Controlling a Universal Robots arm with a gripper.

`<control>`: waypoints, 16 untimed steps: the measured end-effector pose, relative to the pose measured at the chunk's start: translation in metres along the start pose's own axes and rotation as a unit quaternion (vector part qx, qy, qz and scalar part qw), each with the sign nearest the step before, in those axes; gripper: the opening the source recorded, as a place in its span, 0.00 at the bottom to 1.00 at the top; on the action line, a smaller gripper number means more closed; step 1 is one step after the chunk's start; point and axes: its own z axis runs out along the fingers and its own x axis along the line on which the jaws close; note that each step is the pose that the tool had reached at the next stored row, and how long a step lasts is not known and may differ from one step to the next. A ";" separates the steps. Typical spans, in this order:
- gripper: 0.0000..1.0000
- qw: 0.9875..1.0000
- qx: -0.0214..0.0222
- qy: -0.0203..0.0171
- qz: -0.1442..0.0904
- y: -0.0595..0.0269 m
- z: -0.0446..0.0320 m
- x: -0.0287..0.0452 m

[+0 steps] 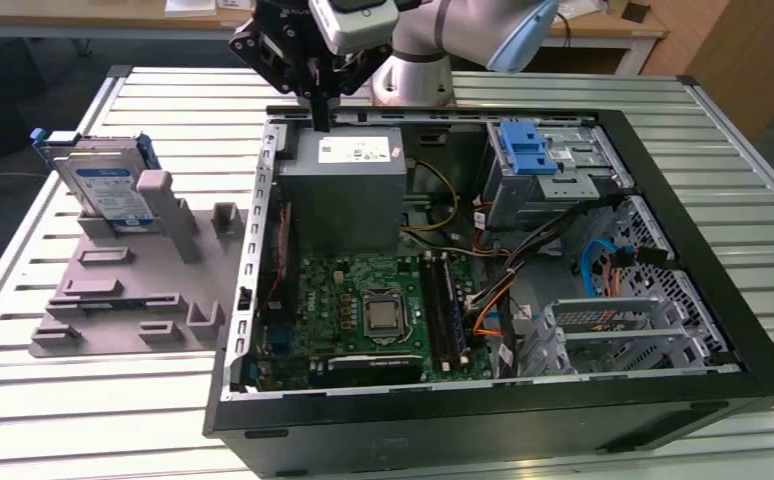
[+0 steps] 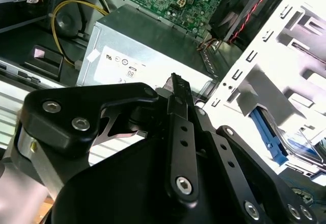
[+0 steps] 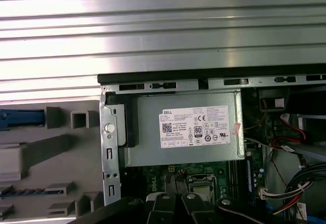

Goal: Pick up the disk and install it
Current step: 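Reach for the disk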

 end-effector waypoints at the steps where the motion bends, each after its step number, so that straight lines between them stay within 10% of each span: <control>1: 0.11 1.000 0.000 0.000 0.000 0.0000 0.0000 0.0005; 16: 0.11 1.000 0.000 0.001 0.000 -0.0006 0.0007 0.0082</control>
